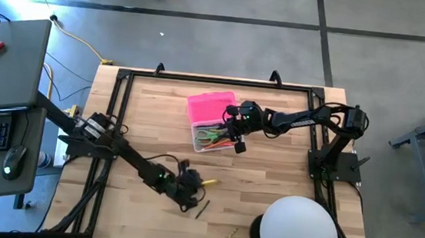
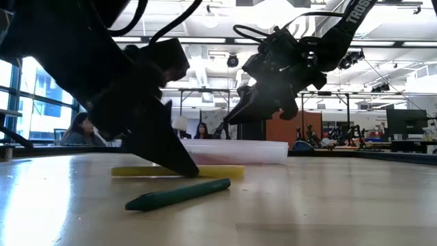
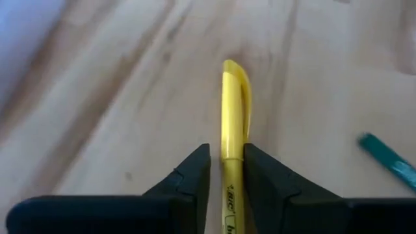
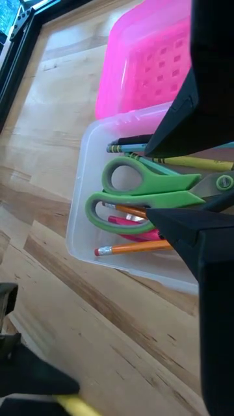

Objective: Pick & place school supplies into a supply box
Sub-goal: Put the yellow pen into the pink supply box

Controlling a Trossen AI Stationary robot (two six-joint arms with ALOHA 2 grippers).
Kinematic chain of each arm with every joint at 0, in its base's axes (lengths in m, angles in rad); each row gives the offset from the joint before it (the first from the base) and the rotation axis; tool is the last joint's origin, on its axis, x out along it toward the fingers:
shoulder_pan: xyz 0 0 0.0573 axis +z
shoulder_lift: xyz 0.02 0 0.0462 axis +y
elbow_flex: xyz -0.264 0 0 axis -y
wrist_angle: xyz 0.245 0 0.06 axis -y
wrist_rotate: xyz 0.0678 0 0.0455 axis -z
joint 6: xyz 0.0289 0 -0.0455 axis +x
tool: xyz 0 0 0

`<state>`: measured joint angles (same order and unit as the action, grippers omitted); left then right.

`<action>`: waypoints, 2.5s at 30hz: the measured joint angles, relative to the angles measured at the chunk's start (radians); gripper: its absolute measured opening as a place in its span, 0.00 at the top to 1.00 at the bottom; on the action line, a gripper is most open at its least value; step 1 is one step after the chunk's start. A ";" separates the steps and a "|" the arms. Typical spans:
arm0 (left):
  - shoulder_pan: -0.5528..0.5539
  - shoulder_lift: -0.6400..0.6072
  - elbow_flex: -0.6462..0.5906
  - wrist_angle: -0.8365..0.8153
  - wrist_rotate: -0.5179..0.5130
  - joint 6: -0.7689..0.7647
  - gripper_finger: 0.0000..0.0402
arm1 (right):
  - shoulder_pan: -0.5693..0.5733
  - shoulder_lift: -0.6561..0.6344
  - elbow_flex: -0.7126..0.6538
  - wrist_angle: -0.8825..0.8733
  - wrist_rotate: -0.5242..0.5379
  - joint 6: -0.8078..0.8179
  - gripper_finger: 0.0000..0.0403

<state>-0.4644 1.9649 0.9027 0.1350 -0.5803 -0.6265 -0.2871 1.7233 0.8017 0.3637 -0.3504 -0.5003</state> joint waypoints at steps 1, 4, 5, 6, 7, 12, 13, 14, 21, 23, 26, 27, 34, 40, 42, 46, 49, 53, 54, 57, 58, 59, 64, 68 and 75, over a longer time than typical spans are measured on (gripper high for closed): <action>0.000 0.001 0.000 0.014 -0.017 0.022 0.70 | 0.000 0.000 0.000 0.000 0.000 0.000 0.72; 0.005 0.001 0.000 0.021 -0.036 0.048 0.69 | 0.000 0.000 0.000 0.000 0.000 -0.001 0.72; 0.007 0.001 0.000 0.021 -0.040 0.051 0.68 | 0.000 0.000 0.000 0.000 0.000 -0.001 0.72; 0.008 0.001 0.000 0.020 -0.040 0.051 0.68 | 0.000 0.000 0.000 0.000 0.000 -0.001 0.72; 0.012 0.003 0.000 0.021 -0.040 0.051 0.67 | 0.000 0.000 0.000 0.000 0.000 -0.001 0.72; 0.038 0.035 0.001 0.038 -0.023 0.077 0.68 | 0.000 0.000 0.000 -0.001 0.000 -0.003 0.72; 0.045 0.039 0.002 0.043 -0.018 0.081 0.69 | 0.000 0.000 0.000 -0.001 0.000 -0.004 0.72; 0.056 0.042 0.002 0.050 -0.015 0.084 0.69 | 0.000 0.000 0.000 -0.001 0.000 -0.004 0.72; 0.148 0.046 -0.002 0.194 0.072 0.255 0.70 | 0.000 0.000 0.000 -0.001 0.000 -0.005 0.72; 0.176 0.048 -0.002 0.235 0.101 0.278 0.70 | 0.000 0.000 0.000 -0.001 0.000 -0.005 0.72; 0.206 0.077 -0.007 0.295 0.127 0.290 0.71 | 0.000 0.000 0.000 -0.001 0.000 -0.005 0.72; 0.211 0.088 -0.015 0.321 0.129 0.292 0.71 | 0.000 0.000 0.000 -0.001 0.000 -0.005 0.72; 0.208 0.190 -0.104 0.639 0.104 0.236 0.71 | 0.000 0.000 0.000 -0.002 -0.001 -0.005 0.72; 0.180 0.192 -0.122 0.629 0.098 0.204 0.71 | 0.000 0.000 0.000 -0.006 -0.001 -0.016 0.72; 0.172 0.193 -0.122 0.622 0.096 0.204 0.71 | 0.000 0.000 0.000 -0.008 0.000 -0.016 0.72; 0.165 0.205 -0.123 0.645 0.096 0.199 0.78 | 0.000 0.000 0.000 -0.008 -0.001 -0.016 0.72; 0.166 0.205 -0.126 0.647 0.120 0.188 0.88 | 0.006 0.000 0.000 0.007 -0.005 0.018 0.72; 0.166 0.204 -0.134 0.704 0.157 0.188 0.90 | 0.046 -0.001 0.000 0.034 0.001 0.078 0.72; 0.166 0.205 -0.134 0.724 0.162 0.189 0.90 | 0.058 -0.006 0.000 0.031 0.006 0.082 0.72; 0.166 0.176 -0.135 0.737 0.160 0.214 0.90 | 0.103 -0.044 -0.001 0.019 0.008 0.110 0.72; 0.165 0.157 -0.135 0.725 0.154 0.229 0.90 | 0.119 -0.062 -0.001 0.010 0.007 0.125 0.72; 0.165 0.139 -0.134 0.705 0.155 0.242 0.90 | 0.136 -0.085 -0.001 -0.002 0.006 0.140 0.72; 0.167 -0.011 -0.130 0.582 0.169 0.320 0.90 | 0.233 -0.217 -0.001 -0.098 0.003 0.155 0.72; 0.180 -0.127 -0.090 0.411 0.117 0.386 0.90 | 0.300 -0.289 0.000 -0.142 0.001 0.120 0.72; 0.278 -0.228 0.008 0.081 0.004 0.511 0.89 | 0.357 -0.321 0.000 -0.190 0.003 0.103 0.72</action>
<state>-0.1866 1.7365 0.9106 0.2164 -0.5763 -0.1155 0.0695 1.4025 0.8013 0.1733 -0.3477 -0.3976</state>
